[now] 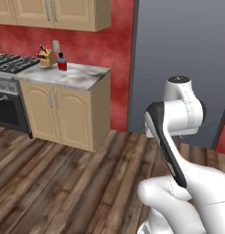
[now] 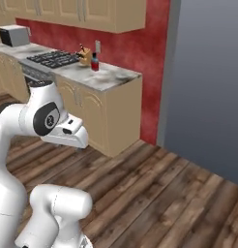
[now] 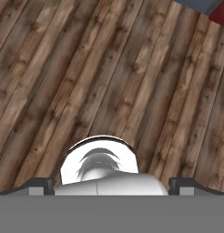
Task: Move the drinks to the dining counter.
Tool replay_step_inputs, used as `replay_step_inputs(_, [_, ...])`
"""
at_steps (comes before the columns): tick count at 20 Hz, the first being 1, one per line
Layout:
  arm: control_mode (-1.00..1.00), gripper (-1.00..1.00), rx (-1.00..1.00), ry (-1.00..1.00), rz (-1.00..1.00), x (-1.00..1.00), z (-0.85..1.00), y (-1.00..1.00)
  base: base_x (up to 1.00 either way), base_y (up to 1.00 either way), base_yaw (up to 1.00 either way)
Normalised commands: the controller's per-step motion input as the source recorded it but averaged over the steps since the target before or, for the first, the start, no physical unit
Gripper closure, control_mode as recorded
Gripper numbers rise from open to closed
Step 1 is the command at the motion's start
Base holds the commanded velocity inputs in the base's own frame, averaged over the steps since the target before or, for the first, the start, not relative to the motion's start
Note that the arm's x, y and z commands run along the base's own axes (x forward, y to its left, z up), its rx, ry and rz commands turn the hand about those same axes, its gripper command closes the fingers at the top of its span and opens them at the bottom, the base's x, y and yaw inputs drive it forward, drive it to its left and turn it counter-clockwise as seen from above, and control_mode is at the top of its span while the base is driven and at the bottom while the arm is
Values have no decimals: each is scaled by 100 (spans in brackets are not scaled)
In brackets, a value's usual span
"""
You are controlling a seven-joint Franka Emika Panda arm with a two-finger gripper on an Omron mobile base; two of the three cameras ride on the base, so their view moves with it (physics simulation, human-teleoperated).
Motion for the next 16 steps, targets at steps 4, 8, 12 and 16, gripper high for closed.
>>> replay_step_inputs(4, [100, -100, 0, 0, 0, 0, 0, 0, 100, -18, -1])
replay_step_inputs(8, [100, -100, 0, 0, 0, 0, 0, 0, 100, 21, -23])
replay_step_inputs(12, [100, -100, 0, 0, 0, 0, 0, 0, 100, 39, -27])
replay_step_inputs(16, [100, -100, 0, 0, 0, 0, 0, 0, 74, 65, -25])
